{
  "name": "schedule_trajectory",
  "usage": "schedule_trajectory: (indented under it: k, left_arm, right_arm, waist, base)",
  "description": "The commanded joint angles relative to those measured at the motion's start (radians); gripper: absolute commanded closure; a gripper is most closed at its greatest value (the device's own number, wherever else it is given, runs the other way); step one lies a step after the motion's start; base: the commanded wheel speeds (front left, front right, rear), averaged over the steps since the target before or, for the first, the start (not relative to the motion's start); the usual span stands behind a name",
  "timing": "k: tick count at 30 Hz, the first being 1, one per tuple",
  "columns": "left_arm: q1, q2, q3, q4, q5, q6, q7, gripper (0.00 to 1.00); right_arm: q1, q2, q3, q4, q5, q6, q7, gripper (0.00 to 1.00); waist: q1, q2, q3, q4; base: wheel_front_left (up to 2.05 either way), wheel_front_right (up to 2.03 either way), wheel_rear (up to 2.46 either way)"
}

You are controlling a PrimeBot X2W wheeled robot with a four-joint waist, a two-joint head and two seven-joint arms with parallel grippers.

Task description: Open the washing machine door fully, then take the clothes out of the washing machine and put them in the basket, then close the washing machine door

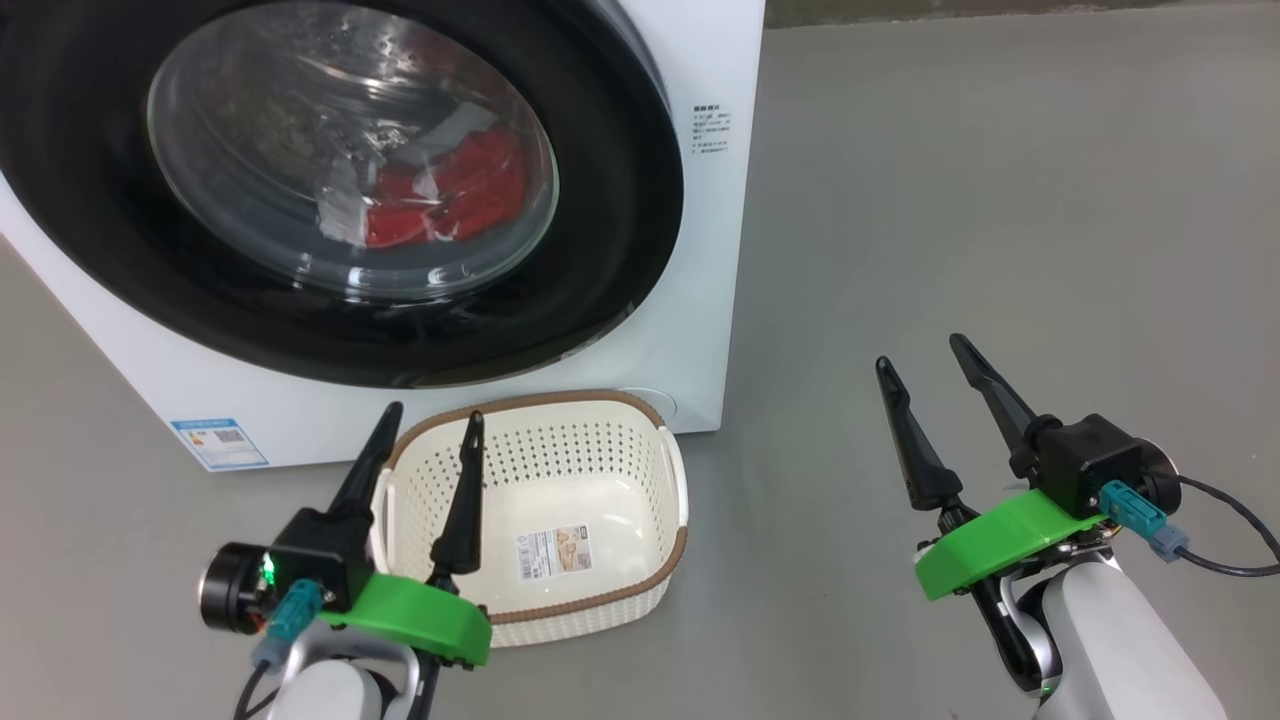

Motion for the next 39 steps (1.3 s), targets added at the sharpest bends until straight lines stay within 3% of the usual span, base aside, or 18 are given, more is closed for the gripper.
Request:
schedule_trajectory:
  k: [1, 8, 9, 10, 12, 27, 32, 39]
  left_arm:
    - [-0.050, 0.018, 0.028, -0.026, 0.016, 0.007, -0.012, 0.00]
    - [-0.057, 0.018, 0.026, -0.029, 0.021, 0.008, -0.012, 0.00]
    - [-0.059, 0.018, 0.025, -0.030, 0.021, 0.007, -0.012, 0.00]
    - [-0.060, 0.018, 0.024, -0.032, 0.022, 0.007, -0.012, 0.00]
    - [-0.063, 0.018, 0.021, -0.038, 0.025, 0.006, -0.012, 0.00]
    - [-0.100, 0.018, -0.018, -0.129, 0.011, 0.035, -0.012, 0.00]
    - [-0.123, 0.018, -0.031, -0.154, 0.001, 0.043, -0.012, 0.00]
    - [-0.149, 0.018, -0.048, -0.184, -0.027, 0.055, -0.012, 0.00]
  right_arm:
    - [-0.046, 0.001, 0.019, -0.026, -0.009, 0.001, -0.006, 0.00]
    - [-0.056, 0.001, 0.014, -0.035, -0.011, 0.001, -0.006, 0.00]
    - [-0.057, 0.001, 0.013, -0.034, -0.009, 0.001, -0.006, 0.18]
    - [-0.058, 0.001, 0.013, -0.028, -0.004, 0.001, -0.006, 0.60]
    - [-0.067, 0.001, 0.015, -0.020, 0.023, 0.001, -0.006, 1.00]
    - [-0.207, 0.000, 0.067, 0.035, 0.458, 0.001, -0.006, 1.00]
    - [-0.277, -0.027, 0.085, 0.022, 0.654, 0.001, 0.012, 1.00]
    - [-0.359, -0.068, 0.073, -0.034, 0.962, 0.001, 0.118, 1.00]
  waist:
    - [0.0000, 0.0000, 0.005, 0.001]
    - [0.0000, 0.0000, 0.019, 0.003]
    - [0.0000, 0.0000, 0.022, 0.004]
    - [0.0000, 0.0000, 0.025, 0.005]
    - [0.0000, 0.0000, 0.034, 0.008]
    - [0.0000, 0.0000, 0.147, 0.052]
    - [0.0000, 0.0000, 0.202, 0.065]
    - [0.0000, 0.0000, 0.272, 0.081]
  base:
    - [0.00, 0.00, 0.00]
    - [0.00, 0.00, 0.00]
    - [0.00, 0.00, 0.00]
    - [0.00, 0.00, 0.00]
    - [0.00, 0.00, 0.00]
    - [0.00, 0.00, 0.00]
    - [0.00, 0.00, 0.00]
    - [0.00, 0.00, 0.00]
